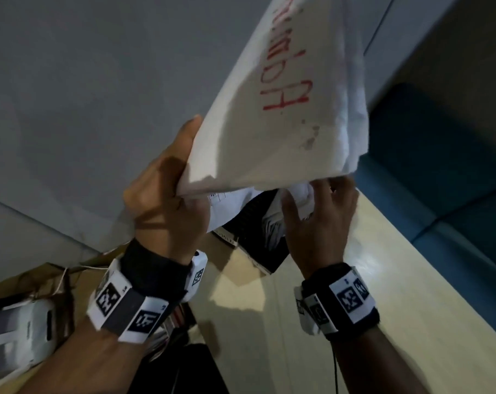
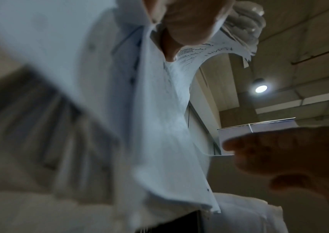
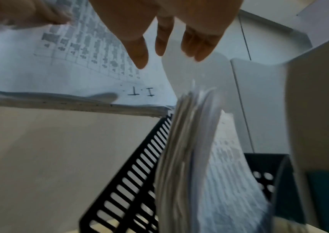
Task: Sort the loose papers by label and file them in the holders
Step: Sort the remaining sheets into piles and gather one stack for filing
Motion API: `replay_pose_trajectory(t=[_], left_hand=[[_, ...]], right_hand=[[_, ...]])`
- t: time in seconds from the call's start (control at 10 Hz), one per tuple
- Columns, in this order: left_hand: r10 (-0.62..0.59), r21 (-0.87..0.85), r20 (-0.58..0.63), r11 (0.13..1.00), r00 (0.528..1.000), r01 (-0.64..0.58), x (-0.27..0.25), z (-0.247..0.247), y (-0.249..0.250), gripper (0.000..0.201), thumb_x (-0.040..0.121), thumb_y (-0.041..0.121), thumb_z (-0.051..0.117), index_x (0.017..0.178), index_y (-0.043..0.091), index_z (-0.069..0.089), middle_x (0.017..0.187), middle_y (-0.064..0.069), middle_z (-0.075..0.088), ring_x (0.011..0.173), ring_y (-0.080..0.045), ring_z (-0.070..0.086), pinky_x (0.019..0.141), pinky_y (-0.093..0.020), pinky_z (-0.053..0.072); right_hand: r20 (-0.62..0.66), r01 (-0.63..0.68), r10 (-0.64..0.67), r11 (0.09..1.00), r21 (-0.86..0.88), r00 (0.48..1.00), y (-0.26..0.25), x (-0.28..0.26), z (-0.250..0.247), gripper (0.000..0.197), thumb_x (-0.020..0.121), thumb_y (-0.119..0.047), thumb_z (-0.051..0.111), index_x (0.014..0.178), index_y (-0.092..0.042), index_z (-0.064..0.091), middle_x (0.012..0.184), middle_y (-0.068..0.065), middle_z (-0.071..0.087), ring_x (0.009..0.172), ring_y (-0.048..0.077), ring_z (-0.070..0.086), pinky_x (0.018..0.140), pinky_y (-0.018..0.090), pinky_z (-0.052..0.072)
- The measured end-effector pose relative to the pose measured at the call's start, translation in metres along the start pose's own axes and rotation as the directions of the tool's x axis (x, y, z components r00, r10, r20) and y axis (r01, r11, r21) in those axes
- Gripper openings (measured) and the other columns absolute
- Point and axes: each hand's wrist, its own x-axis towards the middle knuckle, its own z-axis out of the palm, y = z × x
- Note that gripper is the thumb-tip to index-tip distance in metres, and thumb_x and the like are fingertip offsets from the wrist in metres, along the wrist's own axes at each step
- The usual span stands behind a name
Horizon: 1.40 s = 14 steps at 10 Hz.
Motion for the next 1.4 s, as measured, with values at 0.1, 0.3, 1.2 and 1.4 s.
replay_pose_trajectory(t=[0.1, 0.3, 1.2, 1.4], left_hand=[[0.066, 0.055, 0.005, 0.996, 0.998, -0.066, -0.006, 0.003, 0.006, 0.051, 0.101, 0.037, 0.033, 0.121, 0.001, 0.062, 0.071, -0.007, 0.061, 0.069, -0.001, 0.039, 0.072, -0.001, 0.03], [-0.127, -0.075, 0.078, 0.988, 0.989, 0.132, -0.017, 0.018, 0.002, 0.045, 0.09, 0.042, 0.036, 0.132, 0.041, 0.053, 0.115, 0.035, 0.058, 0.105, 0.025, 0.046, 0.087, 0.004, 0.032], [-0.343, -0.072, 0.271, 0.925, 0.899, 0.374, -0.052, 0.124, -0.089, 0.048, 0.088, -0.011, 0.052, 0.133, 0.006, 0.053, 0.121, 0.001, 0.059, 0.111, 0.006, 0.049, 0.088, 0.002, 0.037], [-0.493, -0.08, 0.518, 0.785, 0.699, 0.614, -0.076, 0.119, -0.107, 0.055, 0.088, 0.003, 0.064, 0.139, 0.011, 0.045, 0.129, 0.0, 0.057, 0.114, -0.006, 0.055, 0.089, -0.007, 0.041]], right_hand=[[0.219, -0.068, 0.006, 0.958, 0.279, 0.976, -0.014, 0.007, 0.01, 0.038, 0.089, -0.038, 0.053, 0.107, -0.006, 0.064, 0.118, 0.016, 0.06, 0.11, 0.021, 0.051, 0.091, 0.009, 0.033], [0.514, -0.241, 0.001, 0.884, 0.401, 0.858, -0.011, 0.009, 0.049, 0.061, 0.094, -0.057, 0.033, 0.13, -0.013, 0.053, 0.133, 0.005, 0.054, 0.125, 0.018, 0.049, 0.101, 0.039, 0.044], [0.695, -0.227, 0.153, 0.974, 0.015, 0.703, 0.01, -0.023, 0.075, 0.036, 0.09, -0.011, 0.053, 0.127, -0.012, 0.052, 0.129, 0.01, 0.057, 0.112, 0.029, 0.057, 0.093, 0.034, 0.045], [0.7, -0.189, 0.139, 0.982, -0.006, 0.7, 0.016, -0.037, 0.071, 0.04, 0.09, -0.003, 0.049, 0.13, -0.008, 0.05, 0.137, 0.009, 0.047, 0.121, 0.027, 0.05, 0.101, 0.033, 0.039]])
